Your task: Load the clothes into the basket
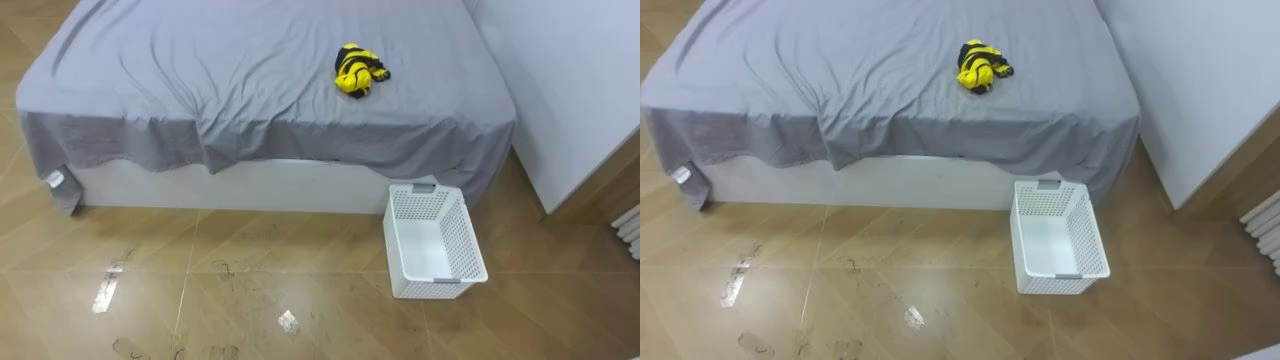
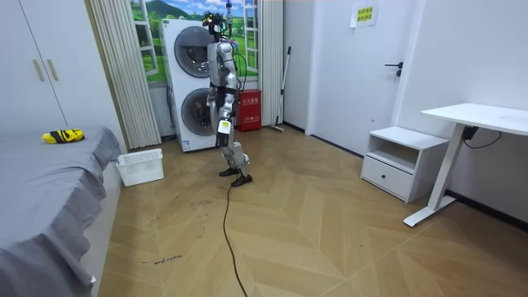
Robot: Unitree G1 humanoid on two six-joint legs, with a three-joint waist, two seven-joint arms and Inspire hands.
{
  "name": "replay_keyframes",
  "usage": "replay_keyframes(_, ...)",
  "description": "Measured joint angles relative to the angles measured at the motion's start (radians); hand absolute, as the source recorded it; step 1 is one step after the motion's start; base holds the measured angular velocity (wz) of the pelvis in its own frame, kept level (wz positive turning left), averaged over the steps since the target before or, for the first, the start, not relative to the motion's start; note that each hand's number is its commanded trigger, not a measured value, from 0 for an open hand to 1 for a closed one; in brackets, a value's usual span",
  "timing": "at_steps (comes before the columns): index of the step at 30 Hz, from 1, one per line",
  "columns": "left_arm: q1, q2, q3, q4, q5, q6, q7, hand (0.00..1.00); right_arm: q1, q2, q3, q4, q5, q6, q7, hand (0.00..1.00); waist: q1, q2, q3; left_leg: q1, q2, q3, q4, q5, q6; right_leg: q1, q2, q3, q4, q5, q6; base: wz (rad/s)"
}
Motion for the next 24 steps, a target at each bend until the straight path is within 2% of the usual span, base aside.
replay_keyframes(3, 0.001, 0.001, -0.001, 0.000, 0.000, 0.007, 0.000, 0.00, 0.002, 0.000, 0.002, 0.000, 0.010, 0.000, 0.003, 0.00, 0.004, 0.005, 0.0051, 0.011, 0.001, 0.000, -0.010, -0.002, 0.003, 0.007, 0.002, 0.004, 0.000, -0.002, 0.001, 0.00)
replay_keyframes(5, -0.001, 0.001, 0.000, 0.000, 0.000, 0.008, 0.000, 0.00, 0.002, 0.000, 0.003, 0.000, 0.017, 0.001, 0.007, 0.00, 0.004, 0.004, 0.0053, 0.010, 0.001, -0.001, -0.011, -0.002, 0.003, 0.005, 0.002, 0.003, -0.001, -0.002, 0.001, 0.00)
replay_keyframes(19, 0.007, 0.000, -0.002, 0.004, -0.036, 0.010, -0.011, 0.00, 0.030, 0.000, 0.000, 0.004, 0.112, 0.000, 0.021, 0.00, 0.000, 0.011, -0.0026, 0.029, 0.001, -0.006, -0.014, -0.002, 0.003, 0.023, 0.001, 0.004, -0.001, -0.003, 0.002, 0.00)
replay_keyframes(24, 0.012, 0.000, 0.003, 0.004, -0.036, 0.010, -0.012, 0.00, 0.030, 0.000, 0.000, 0.012, 0.115, 0.001, 0.025, 0.00, 0.000, 0.010, -0.0029, 0.031, 0.003, 0.000, -0.011, -0.002, 0.003, 0.024, 0.001, 0.003, 0.004, -0.003, 0.002, 0.00)
